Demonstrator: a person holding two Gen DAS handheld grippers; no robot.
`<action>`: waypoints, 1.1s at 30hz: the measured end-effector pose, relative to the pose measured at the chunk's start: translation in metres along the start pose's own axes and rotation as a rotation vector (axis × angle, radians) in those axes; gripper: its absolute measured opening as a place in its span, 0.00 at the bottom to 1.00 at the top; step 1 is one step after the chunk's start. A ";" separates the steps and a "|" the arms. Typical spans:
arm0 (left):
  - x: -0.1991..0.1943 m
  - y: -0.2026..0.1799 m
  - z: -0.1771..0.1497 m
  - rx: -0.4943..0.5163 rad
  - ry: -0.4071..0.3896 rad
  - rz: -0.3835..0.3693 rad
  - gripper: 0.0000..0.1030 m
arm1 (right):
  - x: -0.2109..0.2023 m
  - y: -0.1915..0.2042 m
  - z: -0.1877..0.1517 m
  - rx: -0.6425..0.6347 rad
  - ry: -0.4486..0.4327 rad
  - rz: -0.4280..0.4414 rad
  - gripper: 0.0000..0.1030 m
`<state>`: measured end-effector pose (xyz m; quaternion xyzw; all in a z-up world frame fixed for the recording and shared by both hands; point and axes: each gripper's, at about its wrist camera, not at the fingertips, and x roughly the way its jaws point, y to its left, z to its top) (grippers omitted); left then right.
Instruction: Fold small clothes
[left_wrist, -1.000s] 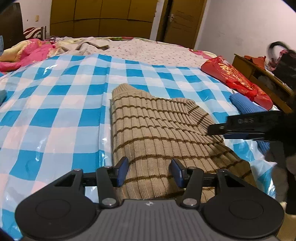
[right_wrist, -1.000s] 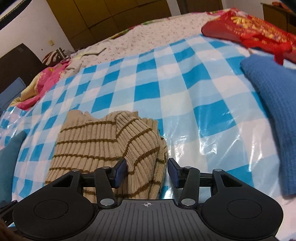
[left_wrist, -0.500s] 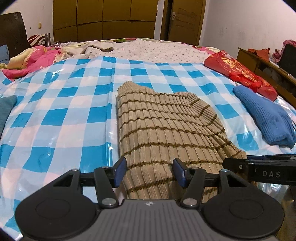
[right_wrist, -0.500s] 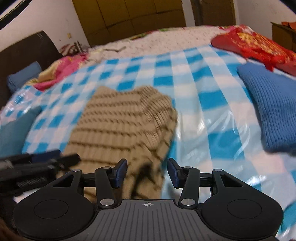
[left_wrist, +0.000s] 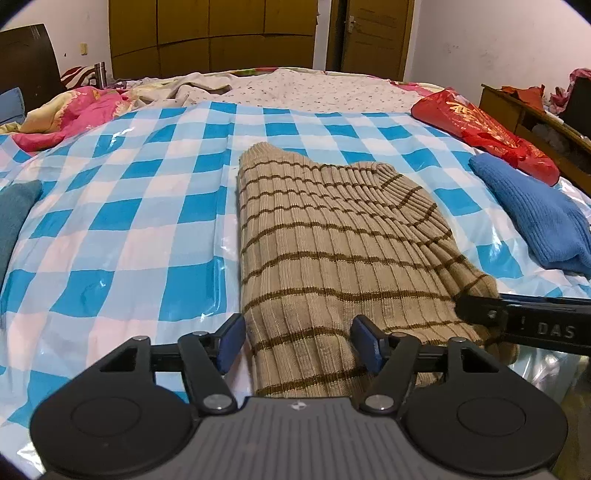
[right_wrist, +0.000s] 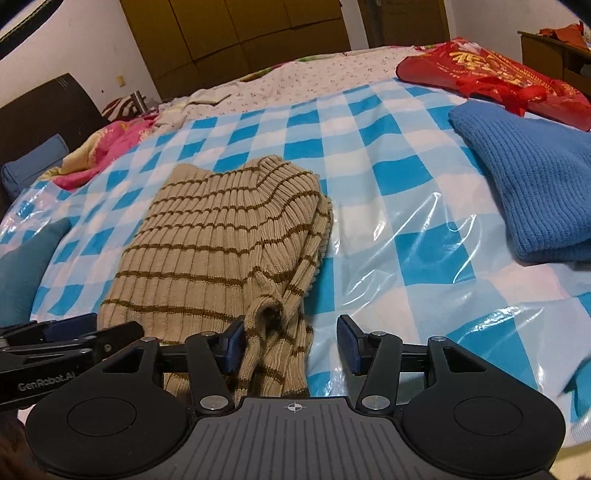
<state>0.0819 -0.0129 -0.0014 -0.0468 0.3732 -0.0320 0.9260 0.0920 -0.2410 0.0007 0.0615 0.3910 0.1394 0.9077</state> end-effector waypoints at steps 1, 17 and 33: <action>0.000 0.000 -0.001 0.000 -0.002 0.003 0.74 | -0.003 0.001 -0.001 -0.002 -0.009 0.000 0.48; -0.002 0.003 -0.007 -0.019 -0.013 0.011 0.85 | -0.022 0.014 -0.018 -0.038 -0.063 -0.001 0.51; -0.004 0.002 -0.015 -0.002 -0.040 0.026 0.89 | -0.020 0.014 -0.026 -0.040 -0.072 -0.059 0.68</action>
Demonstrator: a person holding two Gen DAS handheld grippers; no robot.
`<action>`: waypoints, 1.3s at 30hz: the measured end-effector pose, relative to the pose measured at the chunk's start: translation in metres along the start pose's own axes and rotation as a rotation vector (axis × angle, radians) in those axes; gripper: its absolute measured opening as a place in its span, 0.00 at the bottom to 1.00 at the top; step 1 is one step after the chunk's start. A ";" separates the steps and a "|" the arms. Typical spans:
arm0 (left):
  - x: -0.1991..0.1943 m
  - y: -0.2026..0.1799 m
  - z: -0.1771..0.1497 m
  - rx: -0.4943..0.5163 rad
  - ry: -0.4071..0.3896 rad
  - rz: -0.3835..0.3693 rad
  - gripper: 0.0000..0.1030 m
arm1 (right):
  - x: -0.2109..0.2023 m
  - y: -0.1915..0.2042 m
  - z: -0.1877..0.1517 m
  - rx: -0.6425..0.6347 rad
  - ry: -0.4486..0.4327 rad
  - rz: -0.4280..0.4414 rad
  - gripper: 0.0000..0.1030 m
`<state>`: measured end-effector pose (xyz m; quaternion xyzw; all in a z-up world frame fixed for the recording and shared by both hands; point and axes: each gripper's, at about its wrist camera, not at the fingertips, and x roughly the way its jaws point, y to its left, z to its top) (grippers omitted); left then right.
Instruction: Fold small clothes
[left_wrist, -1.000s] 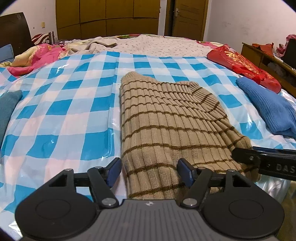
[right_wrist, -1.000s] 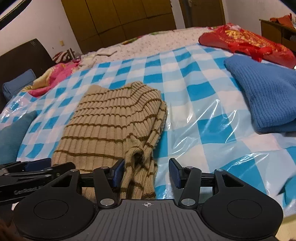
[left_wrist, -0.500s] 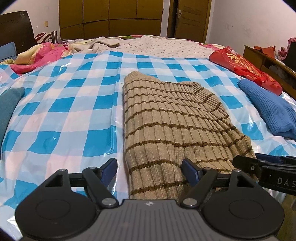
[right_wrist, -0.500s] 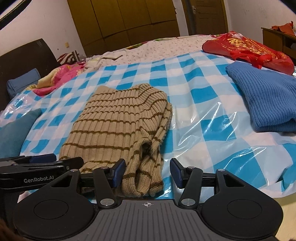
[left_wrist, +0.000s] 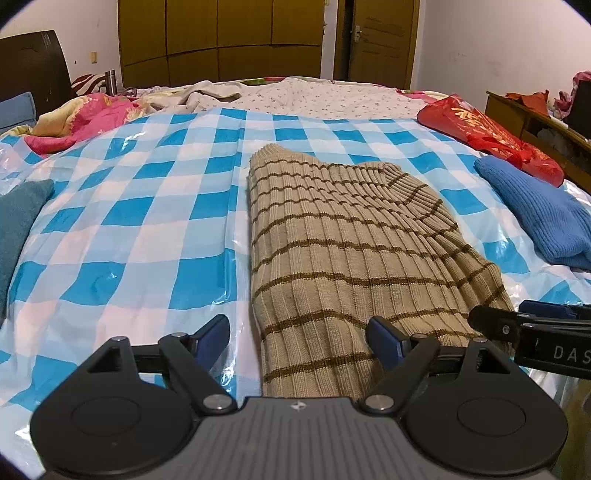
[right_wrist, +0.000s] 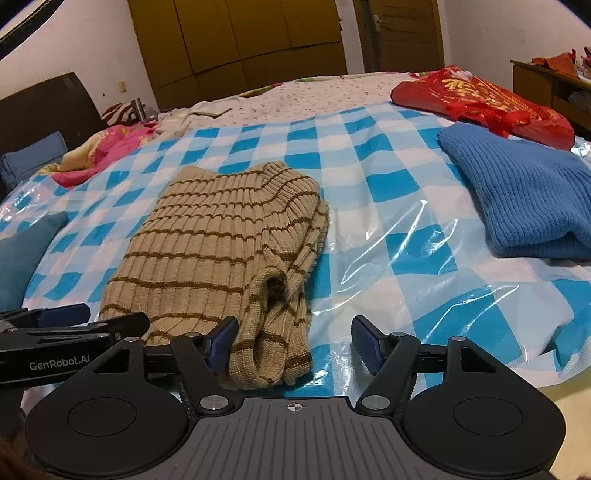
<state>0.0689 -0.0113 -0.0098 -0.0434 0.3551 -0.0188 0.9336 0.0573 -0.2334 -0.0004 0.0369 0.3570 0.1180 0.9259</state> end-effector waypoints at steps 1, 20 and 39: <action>0.000 0.000 0.000 -0.001 0.000 0.000 0.89 | 0.000 -0.001 0.000 0.004 0.001 -0.002 0.69; 0.000 -0.002 -0.002 0.003 0.003 0.007 0.92 | 0.004 0.005 0.001 -0.046 0.027 -0.070 0.86; -0.003 -0.007 -0.004 0.023 -0.007 0.033 0.98 | 0.007 0.005 0.001 -0.055 0.039 -0.067 0.89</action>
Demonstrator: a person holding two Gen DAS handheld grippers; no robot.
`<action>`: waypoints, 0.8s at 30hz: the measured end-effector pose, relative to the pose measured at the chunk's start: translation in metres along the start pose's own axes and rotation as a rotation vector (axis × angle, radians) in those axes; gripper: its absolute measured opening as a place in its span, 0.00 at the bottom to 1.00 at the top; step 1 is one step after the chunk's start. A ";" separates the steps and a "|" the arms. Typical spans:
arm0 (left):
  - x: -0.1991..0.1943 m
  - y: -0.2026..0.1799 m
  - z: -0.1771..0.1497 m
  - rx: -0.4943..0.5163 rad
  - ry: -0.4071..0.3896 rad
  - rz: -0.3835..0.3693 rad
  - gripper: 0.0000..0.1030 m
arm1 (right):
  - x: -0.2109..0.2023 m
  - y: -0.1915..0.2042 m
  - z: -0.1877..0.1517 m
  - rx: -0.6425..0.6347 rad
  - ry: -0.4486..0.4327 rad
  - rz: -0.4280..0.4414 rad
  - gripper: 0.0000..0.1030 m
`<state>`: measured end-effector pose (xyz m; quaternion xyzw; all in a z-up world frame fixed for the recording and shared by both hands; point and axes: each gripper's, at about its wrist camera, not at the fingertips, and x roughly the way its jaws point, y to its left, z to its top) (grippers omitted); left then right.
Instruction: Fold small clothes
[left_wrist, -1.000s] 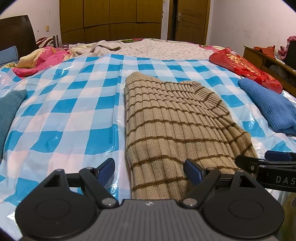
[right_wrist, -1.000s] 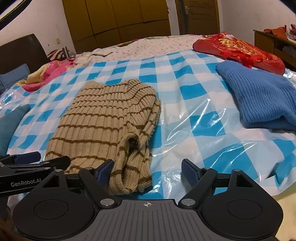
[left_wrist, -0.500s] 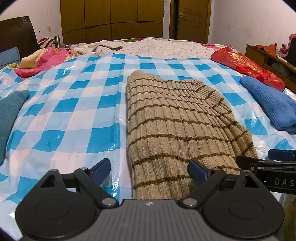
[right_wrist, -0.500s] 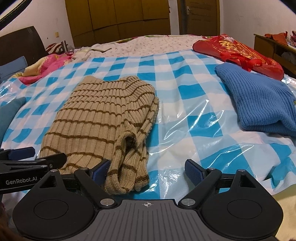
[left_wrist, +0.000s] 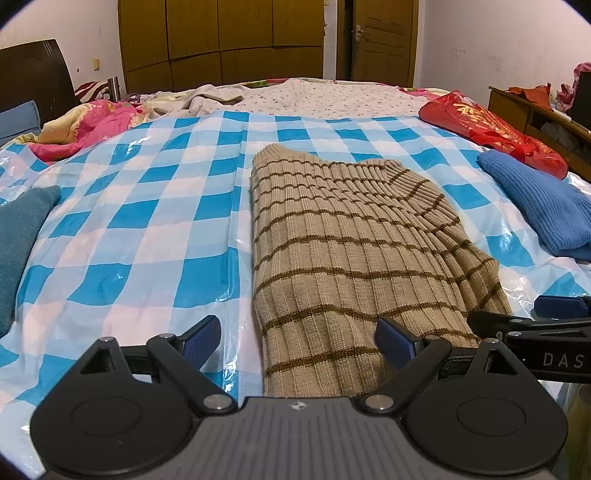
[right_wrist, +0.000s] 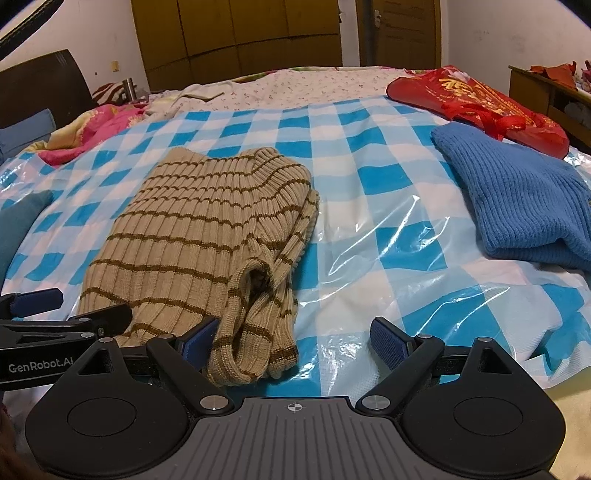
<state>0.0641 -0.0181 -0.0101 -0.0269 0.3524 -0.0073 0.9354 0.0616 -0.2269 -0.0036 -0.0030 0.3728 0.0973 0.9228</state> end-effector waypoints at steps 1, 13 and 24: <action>0.000 0.000 0.000 0.000 0.000 0.000 0.98 | 0.001 -0.001 0.000 0.000 0.002 0.001 0.89; 0.000 0.000 0.000 0.000 0.000 0.000 0.98 | 0.003 0.000 -0.001 0.000 -0.008 -0.031 0.96; 0.000 0.000 -0.001 0.000 0.000 0.001 0.98 | 0.006 0.001 0.000 -0.021 0.004 -0.042 0.98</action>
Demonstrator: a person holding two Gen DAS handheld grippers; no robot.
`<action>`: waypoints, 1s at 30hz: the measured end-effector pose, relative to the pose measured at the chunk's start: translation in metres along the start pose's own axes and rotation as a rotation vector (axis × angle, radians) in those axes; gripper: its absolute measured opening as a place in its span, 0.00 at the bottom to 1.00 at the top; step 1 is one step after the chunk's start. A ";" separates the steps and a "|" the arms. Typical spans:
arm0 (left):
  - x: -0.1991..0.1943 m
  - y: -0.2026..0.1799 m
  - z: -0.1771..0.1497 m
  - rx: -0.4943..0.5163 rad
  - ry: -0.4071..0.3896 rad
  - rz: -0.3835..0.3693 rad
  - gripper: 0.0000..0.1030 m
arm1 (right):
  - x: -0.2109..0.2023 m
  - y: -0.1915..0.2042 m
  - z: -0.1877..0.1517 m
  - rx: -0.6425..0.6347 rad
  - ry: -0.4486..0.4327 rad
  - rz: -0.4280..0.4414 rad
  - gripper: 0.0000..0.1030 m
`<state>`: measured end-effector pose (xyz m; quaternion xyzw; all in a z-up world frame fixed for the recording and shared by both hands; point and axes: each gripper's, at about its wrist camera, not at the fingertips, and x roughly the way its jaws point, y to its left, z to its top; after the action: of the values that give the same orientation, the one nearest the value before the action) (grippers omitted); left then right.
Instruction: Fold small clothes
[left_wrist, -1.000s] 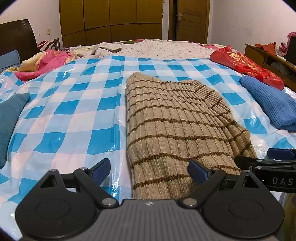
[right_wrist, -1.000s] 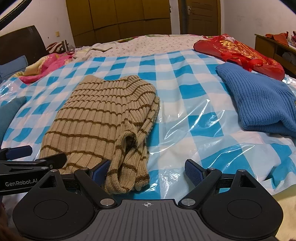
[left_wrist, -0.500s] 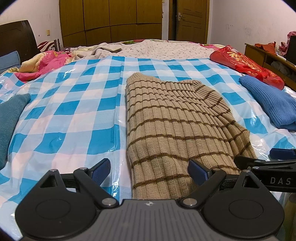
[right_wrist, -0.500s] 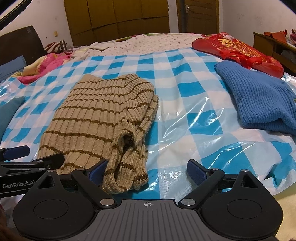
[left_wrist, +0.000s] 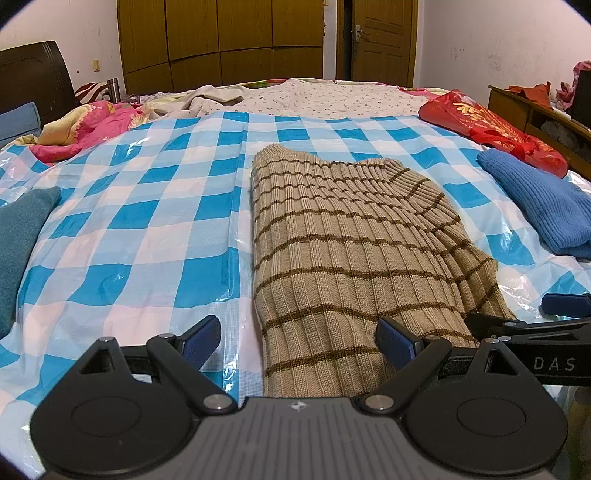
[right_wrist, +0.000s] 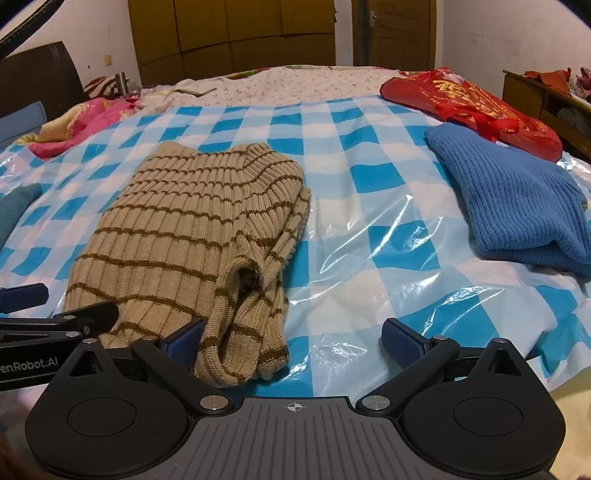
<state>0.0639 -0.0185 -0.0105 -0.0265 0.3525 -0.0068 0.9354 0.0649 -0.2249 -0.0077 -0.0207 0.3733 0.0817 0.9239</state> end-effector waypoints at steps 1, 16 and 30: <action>0.000 0.000 0.000 0.000 0.000 0.000 0.98 | 0.000 0.000 0.000 0.000 0.001 0.001 0.98; 0.000 0.001 -0.001 -0.001 0.008 -0.002 0.98 | 0.007 -0.002 0.000 0.006 0.027 0.007 1.00; -0.001 0.000 -0.002 0.000 0.008 0.000 0.98 | 0.004 -0.003 0.001 0.012 0.016 0.007 1.00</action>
<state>0.0620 -0.0182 -0.0109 -0.0263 0.3564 -0.0072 0.9339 0.0689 -0.2277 -0.0101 -0.0142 0.3815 0.0826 0.9206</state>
